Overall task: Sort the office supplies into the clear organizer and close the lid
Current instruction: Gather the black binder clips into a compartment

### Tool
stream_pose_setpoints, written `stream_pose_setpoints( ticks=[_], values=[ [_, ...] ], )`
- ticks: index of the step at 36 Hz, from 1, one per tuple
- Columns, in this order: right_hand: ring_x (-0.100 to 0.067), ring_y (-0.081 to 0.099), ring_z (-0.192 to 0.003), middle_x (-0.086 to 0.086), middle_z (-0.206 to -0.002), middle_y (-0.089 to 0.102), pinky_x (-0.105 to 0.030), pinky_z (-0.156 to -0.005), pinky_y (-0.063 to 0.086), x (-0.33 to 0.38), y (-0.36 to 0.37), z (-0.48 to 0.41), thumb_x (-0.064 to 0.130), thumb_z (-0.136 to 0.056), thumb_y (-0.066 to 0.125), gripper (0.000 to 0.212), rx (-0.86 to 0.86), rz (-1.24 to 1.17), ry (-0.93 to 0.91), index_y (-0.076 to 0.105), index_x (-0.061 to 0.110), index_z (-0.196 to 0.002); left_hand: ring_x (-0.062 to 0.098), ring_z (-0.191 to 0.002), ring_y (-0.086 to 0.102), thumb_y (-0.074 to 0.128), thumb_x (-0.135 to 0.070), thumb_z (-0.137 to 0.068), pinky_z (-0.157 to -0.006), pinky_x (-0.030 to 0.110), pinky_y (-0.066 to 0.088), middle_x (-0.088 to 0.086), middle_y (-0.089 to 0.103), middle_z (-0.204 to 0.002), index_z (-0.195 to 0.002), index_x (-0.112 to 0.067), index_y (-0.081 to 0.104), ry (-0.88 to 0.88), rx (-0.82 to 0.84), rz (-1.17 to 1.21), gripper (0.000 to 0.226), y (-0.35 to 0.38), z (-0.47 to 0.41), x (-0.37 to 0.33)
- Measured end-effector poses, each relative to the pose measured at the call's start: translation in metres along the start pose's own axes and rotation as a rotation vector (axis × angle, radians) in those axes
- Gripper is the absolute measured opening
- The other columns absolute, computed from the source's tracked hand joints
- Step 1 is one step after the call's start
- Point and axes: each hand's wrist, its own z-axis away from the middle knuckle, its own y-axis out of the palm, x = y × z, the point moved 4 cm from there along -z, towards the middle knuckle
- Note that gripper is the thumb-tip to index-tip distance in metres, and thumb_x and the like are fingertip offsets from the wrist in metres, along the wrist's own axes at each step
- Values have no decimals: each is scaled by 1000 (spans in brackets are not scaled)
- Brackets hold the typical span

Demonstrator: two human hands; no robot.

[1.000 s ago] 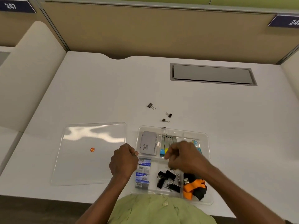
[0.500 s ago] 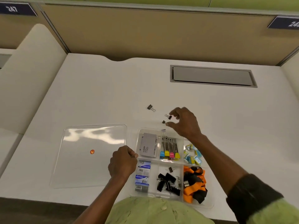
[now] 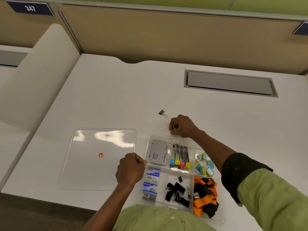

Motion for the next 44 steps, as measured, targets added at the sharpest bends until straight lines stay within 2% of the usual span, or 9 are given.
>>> stream_pose_setpoints(
  ticks=[3, 11, 17, 20, 25, 30, 32, 40, 44],
  values=[
    [-11, 63, -74, 11, -79, 60, -21, -64, 45, -5, 0, 0, 11, -70, 83, 18, -44, -74, 85, 74, 19, -84, 15, -80, 68, 78, -40, -90, -74, 31, 52, -9, 70, -83, -86, -26, 72, 1, 5, -7, 16, 1, -1, 0],
    [-17, 74, -64, -1, -72, 75, -41, -70, 64, -25, -19, 29, -2, -74, 76, 21, -303, -394, 272, 77, 18, -79, 16, -81, 69, 78, -38, -90, -77, 34, 55, -8, 71, -83, -84, -25, 72, 17, 12, -10, 16, 1, -4, 0],
    [-18, 74, -67, -4, -75, 75, -37, -70, 65, -2, -51, 95, -6, -76, 76, 27, -433, -621, 275, 76, 20, -82, 17, -80, 69, 79, -36, -90, -77, 35, 56, -9, 71, -81, -77, -26, 70, 20, 14, 7, 19, 2, -5, 2],
    [-21, 75, -69, -4, -76, 75, -37, -74, 64, 20, -56, 139, -5, -77, 78, 23, -318, -687, 226, 76, 18, -82, 17, -81, 69, 78, -36, -90, -77, 35, 56, -6, 73, -84, -80, -25, 72, 20, 17, 13, 16, 2, -5, 1],
    [-12, 72, -77, 4, -83, 74, -26, -71, 61, 58, -25, 205, -3, -80, 74, 22, 142, -553, 79, 73, 19, -82, 18, -81, 70, 79, -37, -90, -81, 38, 59, -8, 73, -83, -79, -25, 71, 25, 20, 18, 18, 0, -4, 0],
    [1, 62, -82, 18, -91, 67, -9, -73, 45, 65, 37, 233, 13, -85, 70, 17, 207, -159, -1, 72, 30, -89, 20, -78, 72, 79, -35, -90, -83, 43, 62, -6, 73, -81, -74, -27, 69, 37, 27, 23, 20, -1, -4, -1],
    [1, 61, -82, 17, -94, 66, -10, -70, 43, 62, 44, 233, 22, -88, 69, 12, 122, -56, 27, 72, 33, -92, 20, -78, 72, 80, -35, -89, -83, 43, 62, -7, 73, -81, -74, -27, 68, 37, 30, 16, 21, -1, -4, -2],
    [0, 63, -72, 13, -82, 68, -22, -70, 55, 40, -21, 163, 27, -85, 79, 9, -448, -261, 169, 70, 26, -88, 19, -76, 74, 80, -35, -89, -83, 45, 63, -8, 73, -78, -73, -27, 67, 22, 34, 28, 22, -2, -3, -4],
    [-11, 65, -83, 3, -97, 64, -33, -74, 55, 17, -32, 100, 54, -74, 82, 44, -433, -195, 269, 66, 27, -105, 19, -76, 74, 81, -35, -88, -84, 46, 63, -8, 73, -78, -74, -26, 69, 14, 33, 38, 20, -3, -2, -3]
  ],
)
